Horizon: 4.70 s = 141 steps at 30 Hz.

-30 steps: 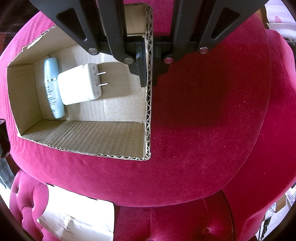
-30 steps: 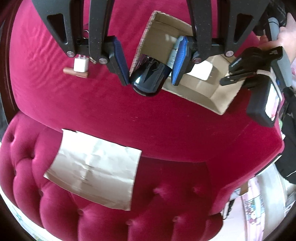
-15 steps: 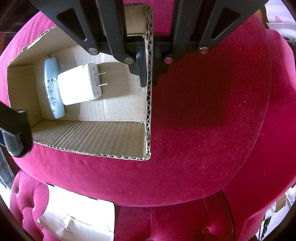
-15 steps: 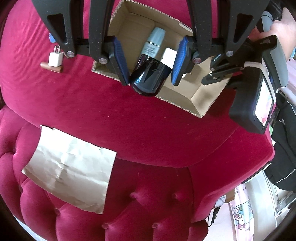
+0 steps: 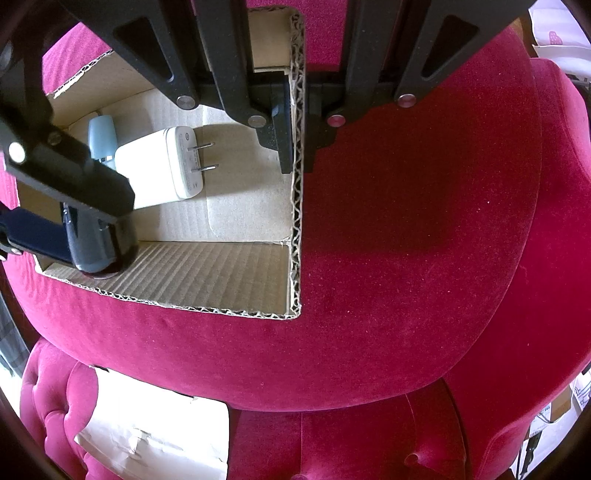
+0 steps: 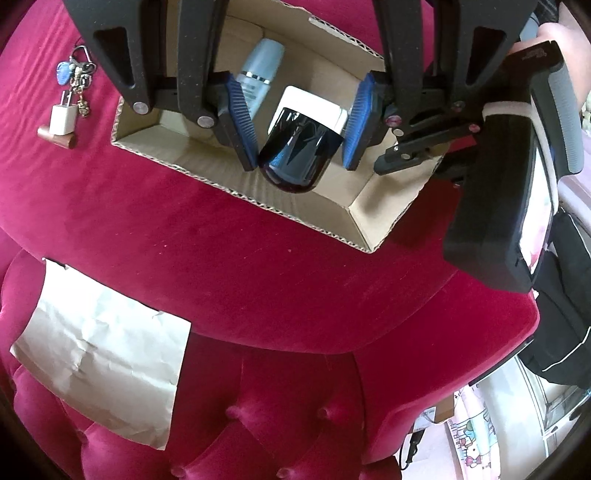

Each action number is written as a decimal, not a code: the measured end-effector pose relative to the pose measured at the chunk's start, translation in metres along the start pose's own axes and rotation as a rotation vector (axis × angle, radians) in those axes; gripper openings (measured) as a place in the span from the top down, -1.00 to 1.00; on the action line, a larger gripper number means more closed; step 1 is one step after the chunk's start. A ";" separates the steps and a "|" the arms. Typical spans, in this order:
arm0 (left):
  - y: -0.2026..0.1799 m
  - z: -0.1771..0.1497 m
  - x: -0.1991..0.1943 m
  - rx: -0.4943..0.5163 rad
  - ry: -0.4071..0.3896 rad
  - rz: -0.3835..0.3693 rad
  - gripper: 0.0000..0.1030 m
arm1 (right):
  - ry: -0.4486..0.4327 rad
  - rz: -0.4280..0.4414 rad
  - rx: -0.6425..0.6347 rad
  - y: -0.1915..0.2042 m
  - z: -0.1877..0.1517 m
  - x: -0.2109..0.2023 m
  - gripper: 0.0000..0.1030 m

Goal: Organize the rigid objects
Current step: 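Lower the dark blue cup into the box and open the right gripper, then move the right gripper back to the items and grasp the small white charger, then carry the small white charger into the box with the right gripper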

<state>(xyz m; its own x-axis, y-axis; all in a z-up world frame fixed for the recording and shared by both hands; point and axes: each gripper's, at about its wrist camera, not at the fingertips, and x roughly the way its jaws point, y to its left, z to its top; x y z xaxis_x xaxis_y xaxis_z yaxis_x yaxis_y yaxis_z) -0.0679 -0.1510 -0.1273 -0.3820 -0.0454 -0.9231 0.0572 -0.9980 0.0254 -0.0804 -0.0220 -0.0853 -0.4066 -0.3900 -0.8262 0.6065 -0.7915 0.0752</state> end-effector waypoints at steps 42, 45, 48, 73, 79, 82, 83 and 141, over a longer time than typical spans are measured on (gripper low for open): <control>0.009 0.008 0.004 0.001 -0.002 0.002 0.93 | -0.071 -0.140 0.067 -0.044 0.000 -0.032 -0.99; 0.015 0.006 0.001 0.000 -0.001 0.002 0.93 | -0.079 -0.157 0.087 -0.053 -0.001 -0.039 -0.99; 0.014 0.005 0.001 0.002 -0.002 0.002 0.93 | -0.087 -0.179 0.107 -0.063 -0.002 -0.045 -0.99; 0.016 -0.012 -0.012 0.006 -0.003 0.006 0.93 | -0.072 -0.386 0.292 -0.161 -0.018 -0.068 -0.99; 0.023 -0.011 -0.011 0.003 -0.002 0.004 0.93 | -0.043 -0.431 0.339 -0.187 -0.027 -0.058 -0.99; 0.026 -0.011 -0.011 0.004 -0.002 0.005 0.93 | -0.026 -0.442 0.363 -0.199 -0.031 -0.052 -0.99; 0.028 -0.010 -0.010 0.004 -0.001 0.003 0.93 | -0.016 -0.447 0.370 -0.203 -0.033 -0.048 -0.99; 0.038 -0.011 -0.011 0.003 -0.001 0.005 0.92 | 0.098 -0.419 0.443 -0.214 -0.046 -0.026 0.45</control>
<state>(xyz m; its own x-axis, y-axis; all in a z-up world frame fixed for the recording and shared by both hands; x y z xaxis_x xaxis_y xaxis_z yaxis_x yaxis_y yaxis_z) -0.0512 -0.1881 -0.1201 -0.3827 -0.0505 -0.9225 0.0562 -0.9979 0.0313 -0.1681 0.1795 -0.1055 -0.4713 0.0251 -0.8816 0.0590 -0.9965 -0.0599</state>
